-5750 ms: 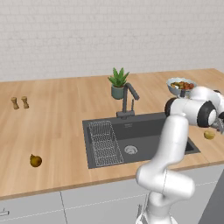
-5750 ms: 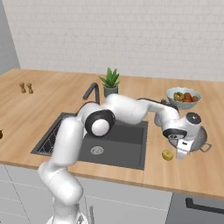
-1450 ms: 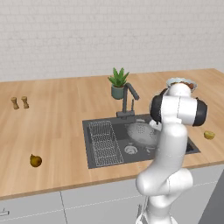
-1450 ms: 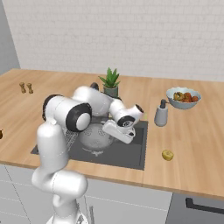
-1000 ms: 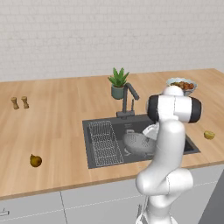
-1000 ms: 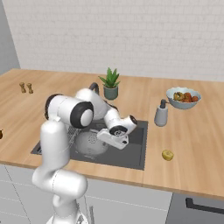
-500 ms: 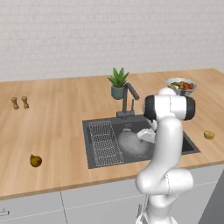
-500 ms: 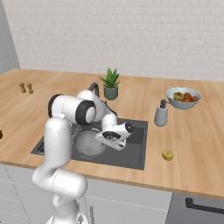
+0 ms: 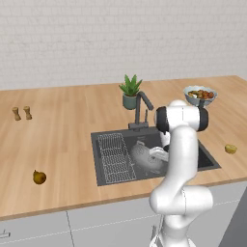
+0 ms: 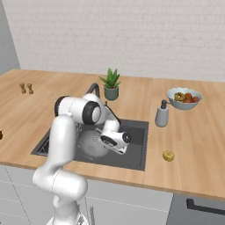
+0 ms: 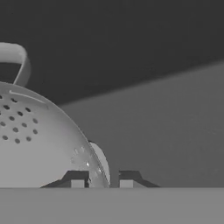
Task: Put the colander in the sink, put the pear, kiwi in the colander, and turn on the sink faucet and pour water over the colander.
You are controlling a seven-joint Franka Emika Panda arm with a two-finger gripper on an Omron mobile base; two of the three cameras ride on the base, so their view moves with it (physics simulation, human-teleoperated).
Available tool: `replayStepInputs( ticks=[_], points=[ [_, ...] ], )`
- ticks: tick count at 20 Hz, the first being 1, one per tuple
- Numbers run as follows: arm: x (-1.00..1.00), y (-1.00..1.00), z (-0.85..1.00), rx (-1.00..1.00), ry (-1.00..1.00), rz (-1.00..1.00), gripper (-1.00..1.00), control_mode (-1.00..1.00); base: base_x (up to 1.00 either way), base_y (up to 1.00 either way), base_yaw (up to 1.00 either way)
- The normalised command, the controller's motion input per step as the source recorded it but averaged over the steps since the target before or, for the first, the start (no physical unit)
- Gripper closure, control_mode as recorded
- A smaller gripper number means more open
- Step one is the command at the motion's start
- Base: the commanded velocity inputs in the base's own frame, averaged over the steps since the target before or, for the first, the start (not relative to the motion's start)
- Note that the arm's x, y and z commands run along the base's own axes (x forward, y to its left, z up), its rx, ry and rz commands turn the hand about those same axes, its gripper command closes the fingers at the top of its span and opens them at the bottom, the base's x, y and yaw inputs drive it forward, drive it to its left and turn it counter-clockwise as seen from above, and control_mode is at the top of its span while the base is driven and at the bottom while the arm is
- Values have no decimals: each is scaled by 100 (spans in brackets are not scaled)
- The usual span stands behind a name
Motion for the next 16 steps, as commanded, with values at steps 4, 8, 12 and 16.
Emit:
replayStepInputs(
  ticks=[4, 8, 12, 16],
  points=[
    [1, -19, -24, 1, -4, -14, 100, -100, 0, 0, 0],
    [0, -16, -6, 2, -5, -16, 100, -100, 0, 0, 0],
    [-3, -20, 1, 5, -11, -19, -100, -100, 0, 0, 0],
    [-3, -23, 22, 3, -1, -19, -100, -100, 0, 0, 0]
  ],
)
